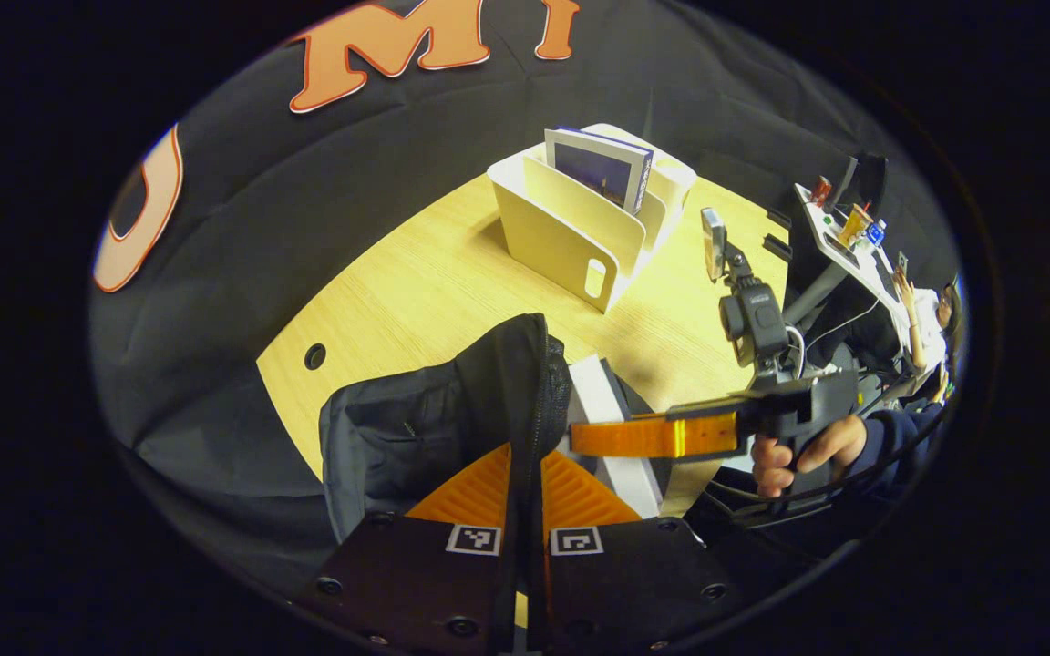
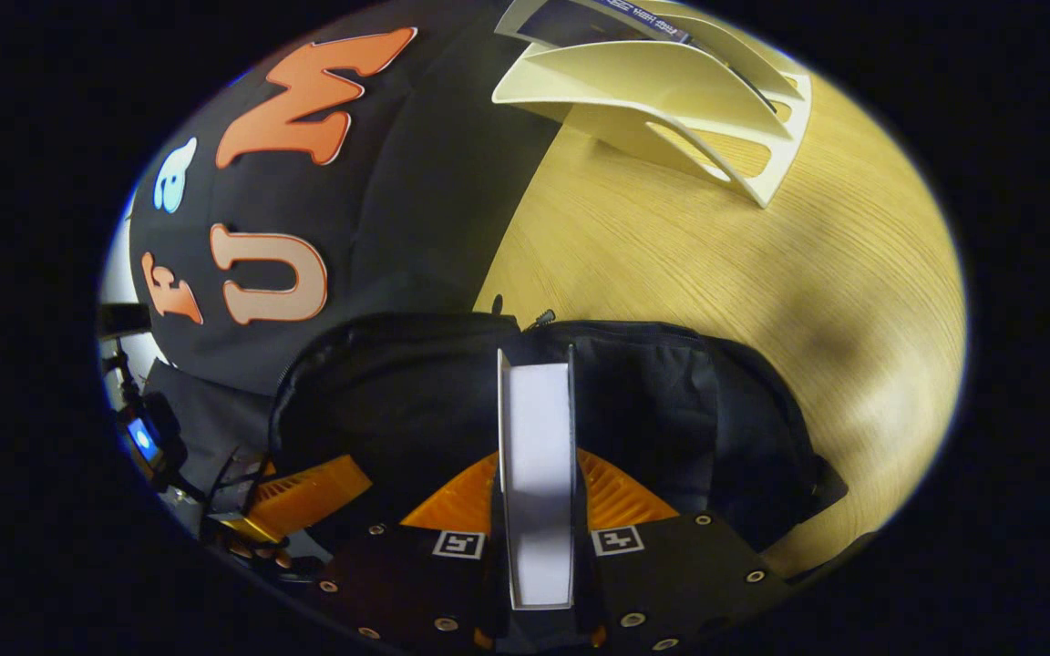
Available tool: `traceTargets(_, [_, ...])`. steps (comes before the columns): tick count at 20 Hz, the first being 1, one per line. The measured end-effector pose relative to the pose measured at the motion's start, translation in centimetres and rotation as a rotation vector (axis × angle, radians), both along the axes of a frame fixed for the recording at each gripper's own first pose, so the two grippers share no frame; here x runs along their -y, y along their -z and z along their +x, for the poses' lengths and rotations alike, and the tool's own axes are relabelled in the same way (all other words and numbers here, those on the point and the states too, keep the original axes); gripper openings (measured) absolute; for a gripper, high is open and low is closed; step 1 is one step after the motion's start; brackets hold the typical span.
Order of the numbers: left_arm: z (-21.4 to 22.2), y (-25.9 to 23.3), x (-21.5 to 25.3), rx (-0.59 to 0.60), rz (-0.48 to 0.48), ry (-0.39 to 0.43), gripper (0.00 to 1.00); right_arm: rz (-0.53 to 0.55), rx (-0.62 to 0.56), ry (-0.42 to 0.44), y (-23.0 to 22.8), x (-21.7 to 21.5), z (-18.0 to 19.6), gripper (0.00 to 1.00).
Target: Open the schoolbag, grab two books from the bookshelf and put them into the schoolbag.
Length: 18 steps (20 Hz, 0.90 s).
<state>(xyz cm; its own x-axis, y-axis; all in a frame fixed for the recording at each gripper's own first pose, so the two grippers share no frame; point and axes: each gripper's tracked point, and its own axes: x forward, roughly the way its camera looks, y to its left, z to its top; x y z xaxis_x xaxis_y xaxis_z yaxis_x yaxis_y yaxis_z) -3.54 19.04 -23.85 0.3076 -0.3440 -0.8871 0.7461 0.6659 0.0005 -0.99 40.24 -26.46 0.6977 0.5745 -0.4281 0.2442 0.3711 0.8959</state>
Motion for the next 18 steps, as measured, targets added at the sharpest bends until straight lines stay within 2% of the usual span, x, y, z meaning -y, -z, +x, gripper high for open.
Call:
traceTargets(1, [-0.1,0.2,0.2,-0.003,-0.005,-0.001,0.06,0.000,-0.003,0.003,0.2,-0.3,0.2,0.28])
traceTargets(2, [-0.2,0.3,0.3,-0.006,-0.006,0.000,0.06,-0.001,0.004,0.002,0.3,-0.6,0.6,0.38])
traceTargets(3, [-0.1,0.3,0.3,-0.005,-0.007,-0.002,0.06,0.003,0.000,-0.001,0.4,-0.9,0.8,0.28])
traceTargets(6, [-0.1,0.4,0.6,-0.008,-0.009,-0.004,0.06,0.002,-0.034,-0.022,1.3,-1.9,1.4,0.31])
traceTargets(7, [0.0,0.5,0.4,-0.009,-0.008,-0.010,0.06,-0.022,-0.064,-0.038,2.0,-1.9,1.0,0.35])
traceTargets(8, [0.1,0.5,0.4,-0.012,-0.010,-0.015,0.06,-0.045,-0.095,-0.064,2.5,-2.1,0.5,0.48])
traceTargets(9, [0.0,0.5,0.3,-0.015,-0.011,-0.021,0.06,-0.046,-0.128,-0.104,2.9,-2.1,-0.3,0.44])
traceTargets(10, [0.0,0.4,0.2,-0.014,-0.004,-0.017,0.06,-0.036,-0.132,-0.125,2.6,-2.1,-0.5,0.47])
traceTargets(12, [0.3,0.7,0.1,-0.013,-0.001,-0.018,0.06,-0.104,-0.156,-0.174,3.3,-0.9,-1.4,0.48])
traceTargets(13, [0.3,0.7,0.1,-0.011,-0.001,-0.019,0.06,-0.174,-0.163,-0.195,4.0,0.0,-1.8,0.36])
traceTargets(14, [0.4,0.8,0.2,-0.012,0.001,-0.017,0.06,-0.239,-0.166,-0.220,4.5,1.1,-2.2,0.56])
traceTargets(15, [0.4,1.0,0.4,-0.012,0.001,-0.017,0.06,-0.278,-0.170,-0.247,4.7,1.8,-2.5,0.62])
traceTargets(18, [0.4,1.5,0.7,-0.016,0.003,-0.025,0.06,-0.334,-0.155,-0.293,4.0,3.2,-3.3,0.71])
